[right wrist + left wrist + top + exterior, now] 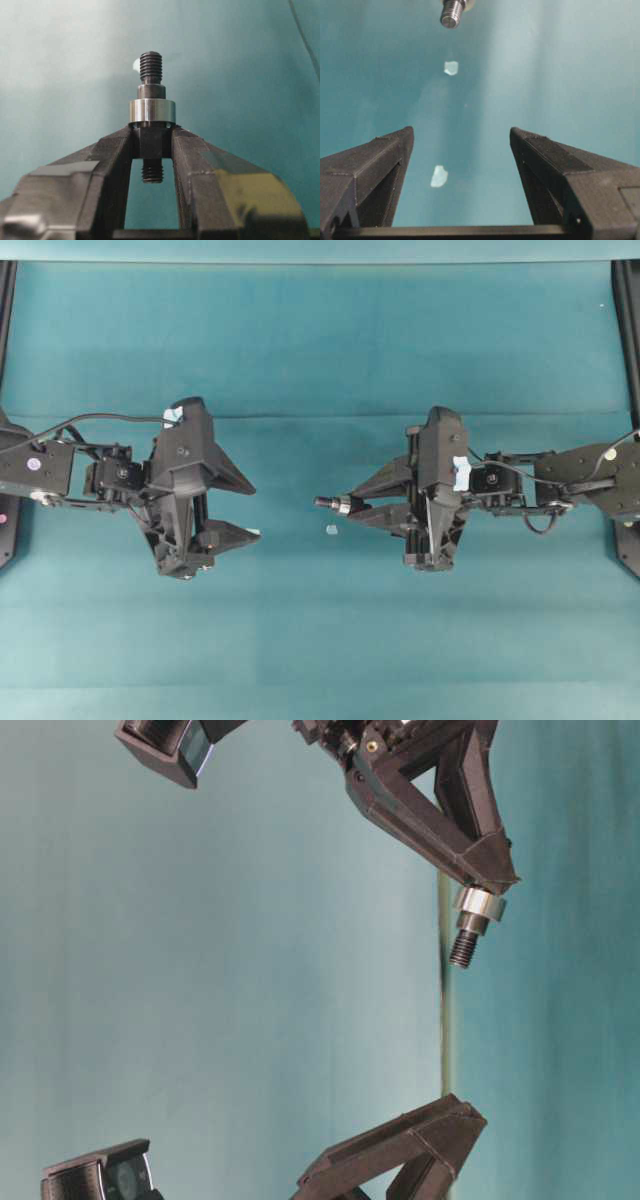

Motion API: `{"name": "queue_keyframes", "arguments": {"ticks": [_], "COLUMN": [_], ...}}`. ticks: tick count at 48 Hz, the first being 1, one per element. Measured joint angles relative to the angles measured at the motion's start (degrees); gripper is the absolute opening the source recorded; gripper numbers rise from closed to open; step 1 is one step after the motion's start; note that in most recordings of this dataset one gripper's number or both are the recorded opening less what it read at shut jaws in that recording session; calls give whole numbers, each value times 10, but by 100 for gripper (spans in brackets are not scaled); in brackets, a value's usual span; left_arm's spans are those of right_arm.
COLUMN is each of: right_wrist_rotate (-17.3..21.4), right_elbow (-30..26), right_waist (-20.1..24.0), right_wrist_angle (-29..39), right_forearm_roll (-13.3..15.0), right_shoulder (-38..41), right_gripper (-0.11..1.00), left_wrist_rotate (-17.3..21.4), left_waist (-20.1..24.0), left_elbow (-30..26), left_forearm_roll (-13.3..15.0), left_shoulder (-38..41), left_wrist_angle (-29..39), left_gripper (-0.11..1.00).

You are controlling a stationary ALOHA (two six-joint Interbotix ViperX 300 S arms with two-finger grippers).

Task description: Insert the washer onto the shaft with both hands.

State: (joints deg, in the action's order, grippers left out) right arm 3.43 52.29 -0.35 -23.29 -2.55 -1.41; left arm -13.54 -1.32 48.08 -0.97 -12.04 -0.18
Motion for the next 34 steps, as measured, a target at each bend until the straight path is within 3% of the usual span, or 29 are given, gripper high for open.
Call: {"name": "queue_keyframes", "arguments": {"ticks": [34], "right_wrist_rotate": [0], "right_elbow": [0], "right_waist": [0], "right_wrist_angle": [18], "right_forearm_roll": [1], "right_shoulder": [0], "right_gripper": [1], "left_wrist_rotate": [-2], "left_waist": [0], "left_elbow": [11], "left_forearm_roll": [0], "left_shoulder": [-4], "left_wrist_angle": [4], "left_gripper": [84]}}
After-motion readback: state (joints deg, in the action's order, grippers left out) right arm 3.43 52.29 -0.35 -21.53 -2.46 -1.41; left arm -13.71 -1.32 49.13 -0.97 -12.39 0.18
